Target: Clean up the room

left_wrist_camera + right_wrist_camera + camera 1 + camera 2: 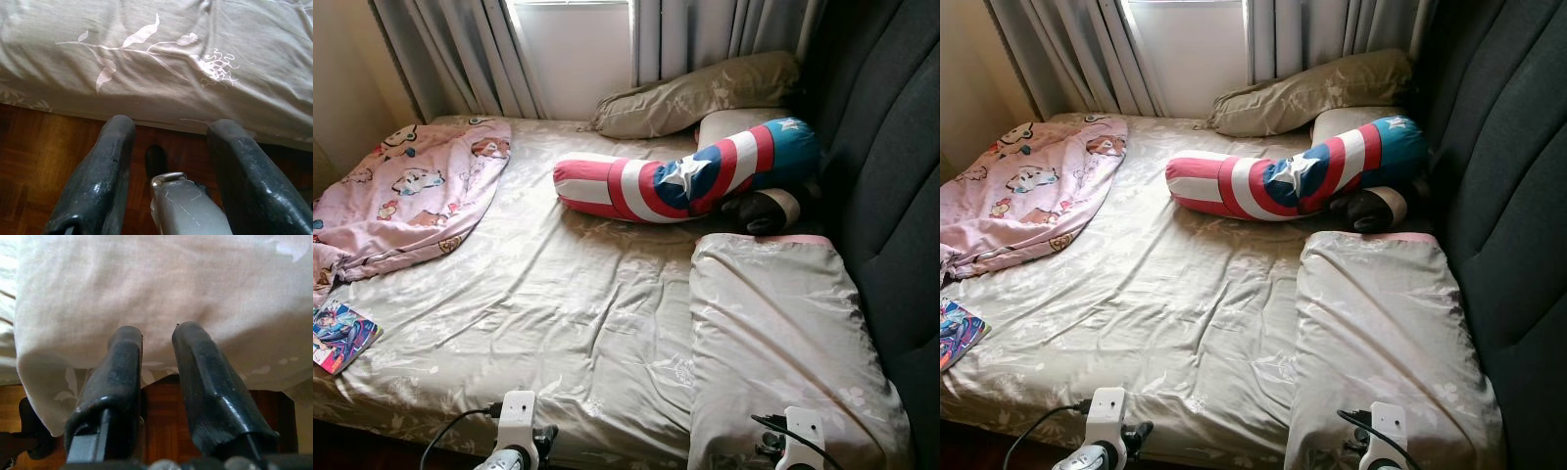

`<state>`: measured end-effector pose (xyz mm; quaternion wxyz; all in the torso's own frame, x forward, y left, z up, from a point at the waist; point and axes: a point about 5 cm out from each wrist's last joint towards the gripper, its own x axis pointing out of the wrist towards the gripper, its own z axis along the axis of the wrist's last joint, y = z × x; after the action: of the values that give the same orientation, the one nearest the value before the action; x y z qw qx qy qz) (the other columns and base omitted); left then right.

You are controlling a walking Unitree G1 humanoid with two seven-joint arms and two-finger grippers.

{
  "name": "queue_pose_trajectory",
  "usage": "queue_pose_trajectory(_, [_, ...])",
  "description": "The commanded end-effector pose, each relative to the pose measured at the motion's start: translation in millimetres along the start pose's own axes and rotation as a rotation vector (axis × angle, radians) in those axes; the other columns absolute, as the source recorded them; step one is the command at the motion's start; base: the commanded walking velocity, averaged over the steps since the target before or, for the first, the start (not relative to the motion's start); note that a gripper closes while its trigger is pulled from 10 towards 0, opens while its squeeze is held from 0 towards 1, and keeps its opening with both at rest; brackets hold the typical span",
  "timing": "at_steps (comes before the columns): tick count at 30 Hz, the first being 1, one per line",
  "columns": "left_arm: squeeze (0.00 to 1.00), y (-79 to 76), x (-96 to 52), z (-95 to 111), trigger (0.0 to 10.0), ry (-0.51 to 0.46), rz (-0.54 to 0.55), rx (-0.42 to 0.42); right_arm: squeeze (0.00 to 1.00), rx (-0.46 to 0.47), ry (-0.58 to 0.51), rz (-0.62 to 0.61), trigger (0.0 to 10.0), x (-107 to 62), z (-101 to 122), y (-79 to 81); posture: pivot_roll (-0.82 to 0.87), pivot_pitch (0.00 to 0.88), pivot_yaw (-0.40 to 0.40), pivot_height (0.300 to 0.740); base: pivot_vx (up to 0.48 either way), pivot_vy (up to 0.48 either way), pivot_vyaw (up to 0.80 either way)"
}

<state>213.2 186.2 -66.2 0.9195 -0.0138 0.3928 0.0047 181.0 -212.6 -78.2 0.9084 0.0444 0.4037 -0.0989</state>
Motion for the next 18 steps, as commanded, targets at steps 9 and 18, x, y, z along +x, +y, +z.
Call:
queue_pose_trajectory(9, [0.00, 11.3, -3.6, -11.4, 10.0, 0.050, 0.043, -0.015, 1.00, -0.009, 0.032, -0.004, 10.0, -1.3, -7.0, 0.3, 0.01, 0.000, 0.017, 0.740, 0.000, 0.000, 0.00])
queue_pose_trajectory(18, [0.00, 5.9, -2.5, -10.9, 10.0, 0.052, 0.035, -0.010, 0.71, -0.042, 0.072, 0.009, 10.0, -3.1, -14.0, -2.6, 0.01, 0.003, 0.017, 0.740, 0.000, 0.000, 0.00])
